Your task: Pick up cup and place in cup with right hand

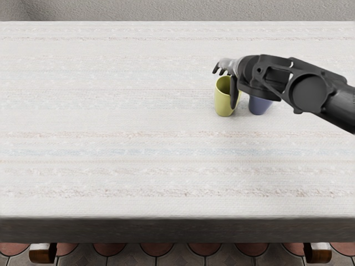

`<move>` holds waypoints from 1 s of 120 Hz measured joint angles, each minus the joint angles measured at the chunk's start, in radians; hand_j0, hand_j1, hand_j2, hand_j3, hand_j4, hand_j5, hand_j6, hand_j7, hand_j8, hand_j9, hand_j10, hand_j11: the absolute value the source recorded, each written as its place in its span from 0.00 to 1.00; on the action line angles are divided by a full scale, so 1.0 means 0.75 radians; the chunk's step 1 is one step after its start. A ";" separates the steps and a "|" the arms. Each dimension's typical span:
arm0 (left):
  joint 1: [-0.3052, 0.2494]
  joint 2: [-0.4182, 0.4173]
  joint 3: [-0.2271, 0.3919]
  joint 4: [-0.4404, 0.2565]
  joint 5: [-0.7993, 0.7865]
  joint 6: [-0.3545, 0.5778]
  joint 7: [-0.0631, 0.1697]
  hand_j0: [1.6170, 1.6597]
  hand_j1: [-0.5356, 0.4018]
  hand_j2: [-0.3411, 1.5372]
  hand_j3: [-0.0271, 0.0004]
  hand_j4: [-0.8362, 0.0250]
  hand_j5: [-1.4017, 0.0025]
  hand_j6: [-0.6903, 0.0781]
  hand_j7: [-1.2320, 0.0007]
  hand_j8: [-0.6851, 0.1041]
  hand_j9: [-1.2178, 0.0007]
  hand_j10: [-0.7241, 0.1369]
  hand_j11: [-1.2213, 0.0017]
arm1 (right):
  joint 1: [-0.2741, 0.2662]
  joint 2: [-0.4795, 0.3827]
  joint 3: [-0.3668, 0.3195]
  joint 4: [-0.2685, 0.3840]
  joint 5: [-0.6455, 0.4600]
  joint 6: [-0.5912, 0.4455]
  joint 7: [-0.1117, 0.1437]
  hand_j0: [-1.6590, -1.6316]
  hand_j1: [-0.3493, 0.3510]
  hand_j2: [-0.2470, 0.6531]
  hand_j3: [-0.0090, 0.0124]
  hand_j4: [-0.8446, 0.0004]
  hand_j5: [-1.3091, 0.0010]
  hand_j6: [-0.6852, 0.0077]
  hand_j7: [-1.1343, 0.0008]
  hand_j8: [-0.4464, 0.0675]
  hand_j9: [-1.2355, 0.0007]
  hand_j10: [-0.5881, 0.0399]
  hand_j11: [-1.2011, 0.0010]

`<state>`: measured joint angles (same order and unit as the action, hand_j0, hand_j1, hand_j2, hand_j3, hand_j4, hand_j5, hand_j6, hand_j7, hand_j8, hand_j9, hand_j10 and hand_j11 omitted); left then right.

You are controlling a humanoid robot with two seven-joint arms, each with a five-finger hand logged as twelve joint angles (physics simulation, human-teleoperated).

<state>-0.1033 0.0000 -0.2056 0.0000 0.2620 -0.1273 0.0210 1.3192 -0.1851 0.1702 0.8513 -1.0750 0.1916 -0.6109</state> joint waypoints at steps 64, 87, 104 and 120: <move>0.001 0.000 0.000 0.000 0.000 0.000 0.000 0.96 0.92 0.18 0.99 0.95 0.98 0.87 0.98 0.84 0.98 0.82 0.98 | -0.014 0.007 -0.026 -0.016 -0.001 -0.036 0.000 0.04 0.53 0.21 0.42 0.63 0.69 0.54 0.65 0.27 0.68 0.44 0.67; 0.000 0.000 0.000 0.000 0.000 0.000 0.000 0.96 0.92 0.18 0.98 0.95 0.98 0.87 0.98 0.84 0.98 0.82 0.98 | -0.014 0.007 -0.023 -0.026 0.008 -0.036 0.000 0.14 0.65 0.27 0.40 0.51 0.57 0.56 0.51 0.28 0.54 0.28 0.53; 0.000 0.000 0.000 0.000 0.000 0.000 0.000 0.96 0.92 0.18 0.98 0.95 0.98 0.87 0.98 0.84 0.98 0.82 0.98 | -0.012 0.006 -0.018 -0.030 0.016 -0.034 -0.001 0.25 0.66 0.25 0.40 0.51 0.50 0.62 0.45 0.39 0.48 0.29 0.46; 0.000 0.000 0.000 0.000 0.000 0.000 0.000 0.96 0.92 0.18 0.98 0.95 0.98 0.87 0.98 0.84 0.98 0.82 0.98 | -0.001 0.001 -0.009 -0.031 0.021 -0.026 -0.001 0.27 0.71 0.31 0.38 0.55 0.47 0.67 0.42 0.45 0.45 0.33 0.43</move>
<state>-0.1030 0.0000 -0.2056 0.0000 0.2621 -0.1273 0.0211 1.3188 -0.1839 0.1635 0.8277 -1.0590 0.1720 -0.6115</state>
